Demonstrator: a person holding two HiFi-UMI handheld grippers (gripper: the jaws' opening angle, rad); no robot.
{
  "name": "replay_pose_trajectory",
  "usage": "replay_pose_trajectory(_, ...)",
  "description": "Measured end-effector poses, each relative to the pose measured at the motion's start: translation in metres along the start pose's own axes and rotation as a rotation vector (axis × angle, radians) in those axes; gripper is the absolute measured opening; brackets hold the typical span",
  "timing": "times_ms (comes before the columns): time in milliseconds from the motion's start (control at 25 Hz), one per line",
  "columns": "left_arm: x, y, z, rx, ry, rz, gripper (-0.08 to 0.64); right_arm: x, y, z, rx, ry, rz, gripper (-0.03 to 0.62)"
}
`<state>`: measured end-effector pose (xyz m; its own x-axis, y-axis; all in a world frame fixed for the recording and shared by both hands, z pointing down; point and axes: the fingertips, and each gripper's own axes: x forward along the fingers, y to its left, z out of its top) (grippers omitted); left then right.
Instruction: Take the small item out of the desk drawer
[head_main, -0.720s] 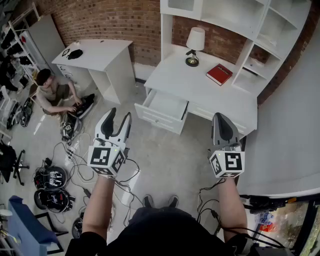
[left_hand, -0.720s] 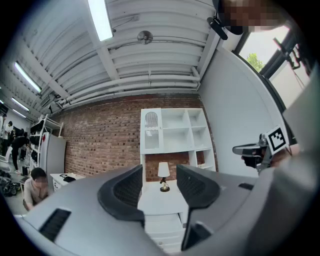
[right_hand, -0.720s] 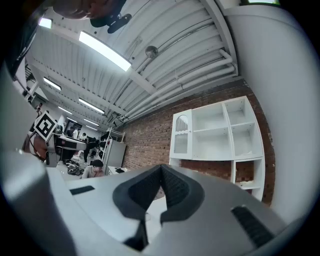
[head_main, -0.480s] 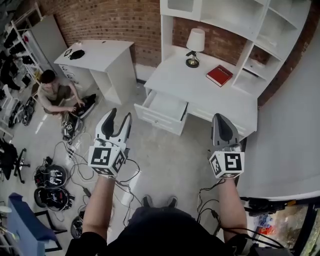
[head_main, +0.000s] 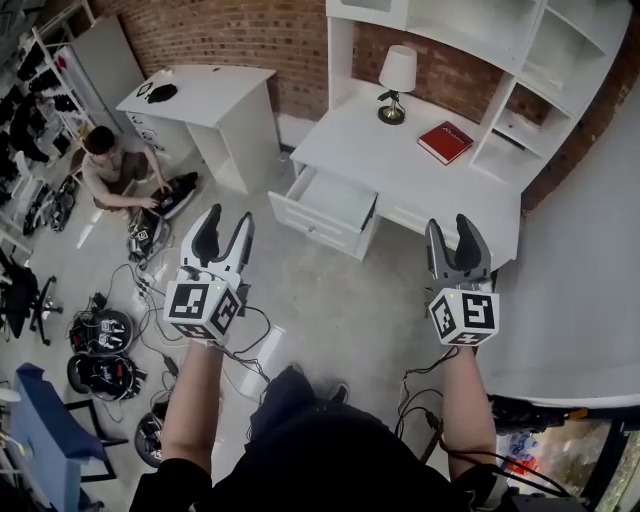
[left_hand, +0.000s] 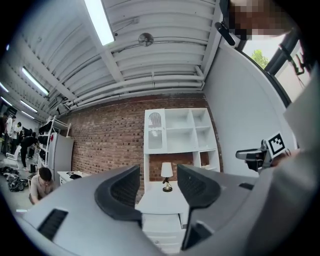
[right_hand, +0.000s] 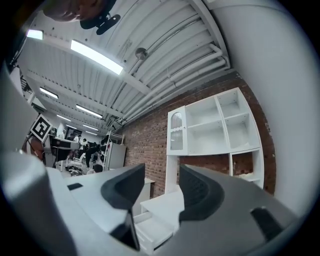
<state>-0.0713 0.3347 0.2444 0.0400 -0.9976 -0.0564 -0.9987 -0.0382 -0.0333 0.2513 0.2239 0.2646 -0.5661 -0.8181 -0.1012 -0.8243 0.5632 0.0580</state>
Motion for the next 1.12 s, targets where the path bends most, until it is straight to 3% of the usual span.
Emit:
replay_pose_trajectory(480,0.060,0.052,-0.057,0.010,0.102,-0.043,0.272,0.068,0.002,-0.034,-0.028,0.061,0.028,0.221)
replay_pose_trajectory(840,0.149,0.137,-0.094,-0.045,0.135,-0.063,0.272,0.178,0.011,-0.048,-0.046,0.110,-0.013,0.221)
replay_pose_trajectory(1120,0.199,0.182,-0.115,-0.056,0.172,-0.133,0.272,0.255,0.048,-0.058,-0.052,0.132,-0.012,0.221)
